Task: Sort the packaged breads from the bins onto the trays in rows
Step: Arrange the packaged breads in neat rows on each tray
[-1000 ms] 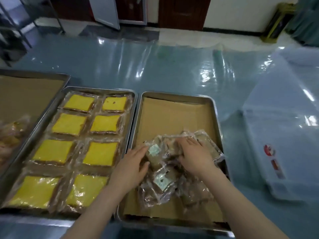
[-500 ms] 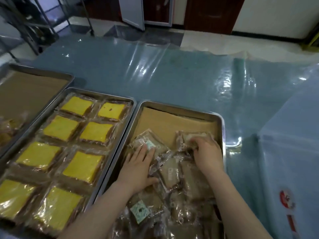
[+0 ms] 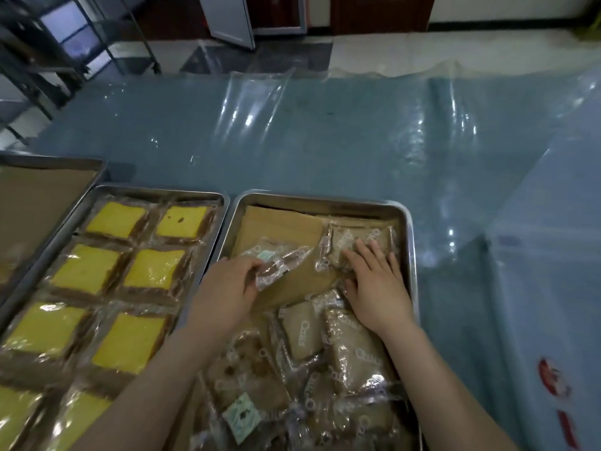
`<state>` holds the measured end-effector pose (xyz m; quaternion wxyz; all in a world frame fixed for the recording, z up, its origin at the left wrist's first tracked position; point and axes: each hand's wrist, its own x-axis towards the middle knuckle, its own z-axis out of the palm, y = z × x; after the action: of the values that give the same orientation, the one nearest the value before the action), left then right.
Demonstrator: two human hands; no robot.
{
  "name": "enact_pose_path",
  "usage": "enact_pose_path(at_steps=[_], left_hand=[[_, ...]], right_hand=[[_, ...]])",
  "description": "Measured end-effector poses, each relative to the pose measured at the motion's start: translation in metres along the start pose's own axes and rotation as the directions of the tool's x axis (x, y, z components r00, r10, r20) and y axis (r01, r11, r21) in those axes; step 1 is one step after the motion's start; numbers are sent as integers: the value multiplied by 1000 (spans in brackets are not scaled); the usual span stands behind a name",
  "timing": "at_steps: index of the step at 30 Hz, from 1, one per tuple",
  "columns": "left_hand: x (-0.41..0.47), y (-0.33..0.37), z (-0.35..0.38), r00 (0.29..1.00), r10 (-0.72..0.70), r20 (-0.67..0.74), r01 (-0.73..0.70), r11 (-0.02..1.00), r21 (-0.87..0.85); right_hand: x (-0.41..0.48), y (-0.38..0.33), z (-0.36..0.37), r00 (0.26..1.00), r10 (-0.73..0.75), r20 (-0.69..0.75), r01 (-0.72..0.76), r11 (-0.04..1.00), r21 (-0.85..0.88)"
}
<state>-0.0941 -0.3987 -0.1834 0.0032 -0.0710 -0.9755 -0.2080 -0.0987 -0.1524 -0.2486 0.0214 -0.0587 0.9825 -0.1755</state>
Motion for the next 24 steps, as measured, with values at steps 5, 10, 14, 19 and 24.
enact_pose_path(at_steps=[5,10,14,19,24], left_hand=[[17,7,-19,999,41,8,-39,985,-169],[34,5,-16,965,-213,-150,110,856,-505],[41,-6,-3,960,-272,-59,235,907,-349],[42,-18,15,915,-390,-105,302,832,-465],[39,-16,40,752,-638,164,443,306,-842]], right_hand=[[-2,-2,0,1000,4,-21,-3,999,34],[-2,-3,0,999,7,-38,-5,1000,27],[-3,-3,-1,999,9,-45,-8,999,35],[-3,-6,-3,997,18,-70,-14,998,55],[-4,-5,-2,996,15,-85,-10,998,59]])
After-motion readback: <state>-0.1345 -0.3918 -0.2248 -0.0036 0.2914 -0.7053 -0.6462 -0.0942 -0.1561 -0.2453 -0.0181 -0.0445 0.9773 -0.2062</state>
